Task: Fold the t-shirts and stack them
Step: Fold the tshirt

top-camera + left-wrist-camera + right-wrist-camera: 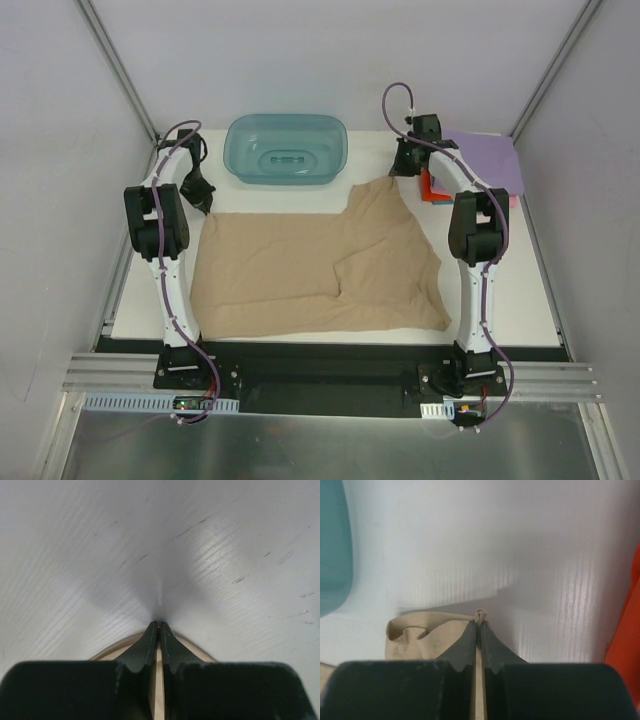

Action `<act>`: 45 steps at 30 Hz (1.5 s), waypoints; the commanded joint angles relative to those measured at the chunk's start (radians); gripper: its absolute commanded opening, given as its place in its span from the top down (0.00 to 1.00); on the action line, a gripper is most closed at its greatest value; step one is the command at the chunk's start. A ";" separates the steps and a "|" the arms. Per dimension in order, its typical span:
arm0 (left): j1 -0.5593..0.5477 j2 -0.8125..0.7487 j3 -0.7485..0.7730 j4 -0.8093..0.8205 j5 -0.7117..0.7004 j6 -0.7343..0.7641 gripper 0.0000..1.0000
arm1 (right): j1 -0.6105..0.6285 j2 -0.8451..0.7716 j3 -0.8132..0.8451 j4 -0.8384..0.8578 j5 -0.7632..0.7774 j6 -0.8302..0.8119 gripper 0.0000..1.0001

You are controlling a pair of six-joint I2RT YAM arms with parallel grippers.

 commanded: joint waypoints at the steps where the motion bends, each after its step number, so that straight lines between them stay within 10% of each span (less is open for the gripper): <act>1: 0.000 -0.013 0.099 -0.036 -0.070 0.048 1.00 | -0.015 -0.056 0.132 0.023 -0.010 -0.019 0.99; 9: -0.005 -0.073 0.104 -0.033 -0.024 0.074 1.00 | -0.015 -0.182 0.026 0.064 -0.093 -0.016 0.99; 21: -0.066 -0.357 -0.296 0.084 -0.041 0.060 1.00 | 0.028 -0.499 -0.403 0.075 -0.128 -0.095 0.99; 45: -0.083 -0.914 -0.914 0.205 -0.096 -0.033 1.00 | 0.060 -1.144 -0.950 -0.228 0.190 -0.025 0.99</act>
